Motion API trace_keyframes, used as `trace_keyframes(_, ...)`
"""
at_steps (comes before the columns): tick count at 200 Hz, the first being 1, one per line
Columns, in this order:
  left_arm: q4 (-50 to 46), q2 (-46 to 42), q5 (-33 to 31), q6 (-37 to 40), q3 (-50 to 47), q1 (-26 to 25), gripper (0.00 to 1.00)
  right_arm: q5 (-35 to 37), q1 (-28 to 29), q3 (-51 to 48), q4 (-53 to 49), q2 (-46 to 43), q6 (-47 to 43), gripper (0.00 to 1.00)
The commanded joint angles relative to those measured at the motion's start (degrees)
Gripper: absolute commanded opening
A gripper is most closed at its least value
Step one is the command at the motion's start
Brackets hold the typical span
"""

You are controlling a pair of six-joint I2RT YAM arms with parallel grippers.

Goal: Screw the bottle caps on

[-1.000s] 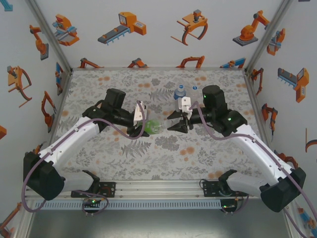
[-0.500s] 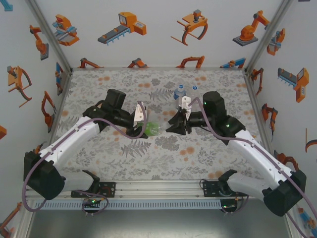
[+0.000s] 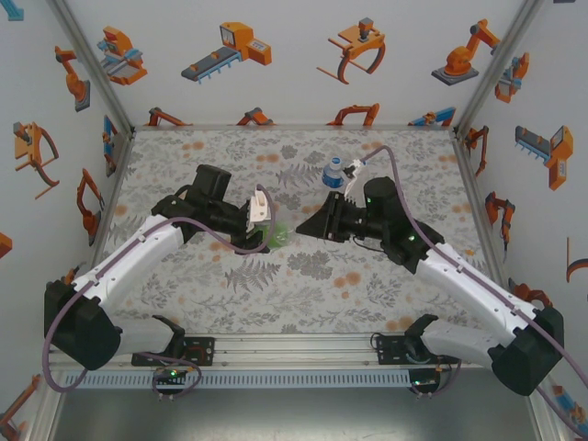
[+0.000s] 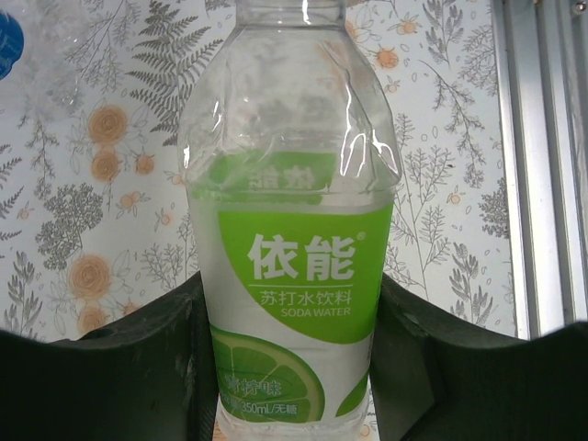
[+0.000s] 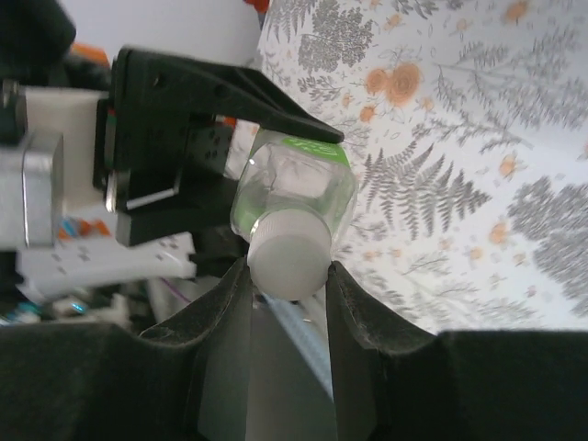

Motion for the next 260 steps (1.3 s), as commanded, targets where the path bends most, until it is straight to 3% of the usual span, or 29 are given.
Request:
trace_keyframes(1, 5.46, -0.69, 6.06, -0.13, 0.92, -1.42, 0.00, 5.09, 0.78, 1.64, -1.16, 1.35, 19.45, 0.00)
trace_keyframes(11, 5.57, -0.69, 5.99, -0.22, 0.84, -1.41, 0.00, 5.73, 0.70, 1.80, -1.02, 1.25, 21.28, 0.00)
trace_keyframes(21, 5.55, -0.68, 5.96, -0.27, 0.89, -1.41, 0.00, 5.79, 0.62, 2.51, -0.73, 1.33, 21.48, 0.16)
trace_keyframes(42, 5.56, -0.64, 6.07, -0.22, 0.83, -1.41, 0.00, 4.87, 0.63, 5.26, -1.29, 1.69, 18.15, 0.33)
trace_keyframes(69, 5.55, -0.59, 6.41, -0.32, 0.91, -1.39, 0.00, 3.07, 0.28, 9.10, -3.43, 0.79, 0.46, 0.59)
trace_keyframes(86, 5.55, -0.70, 6.41, -0.31, 0.86, -1.41, 0.00, 2.00, 0.19, 11.02, -6.56, -0.51, -14.64, 0.67)
trace_keyframes(135, 3.77, -0.68, 7.04, 1.24, 1.03, -1.42, 0.00, -7.77, 0.19, 9.43, -9.35, -6.28, -59.27, 0.64)
trace_keyframes(171, 0.11, 0.18, 7.65, 4.62, 1.94, -1.50, 0.00, -18.33, 0.17, 13.35, -23.77, -4.91, -89.83, 0.62)
trace_keyframes(201, -5.23, 0.86, 6.81, 8.21, 3.72, -1.59, 0.00, -19.68, 0.19, 14.63, -25.30, -2.62, -95.58, 0.59)
trace_keyframes(260, -5.45, 0.71, 7.03, 8.88, 3.43, -2.12, 0.00, -23.35, 0.37, 10.81, -13.31, -0.86, -91.43, 0.50)
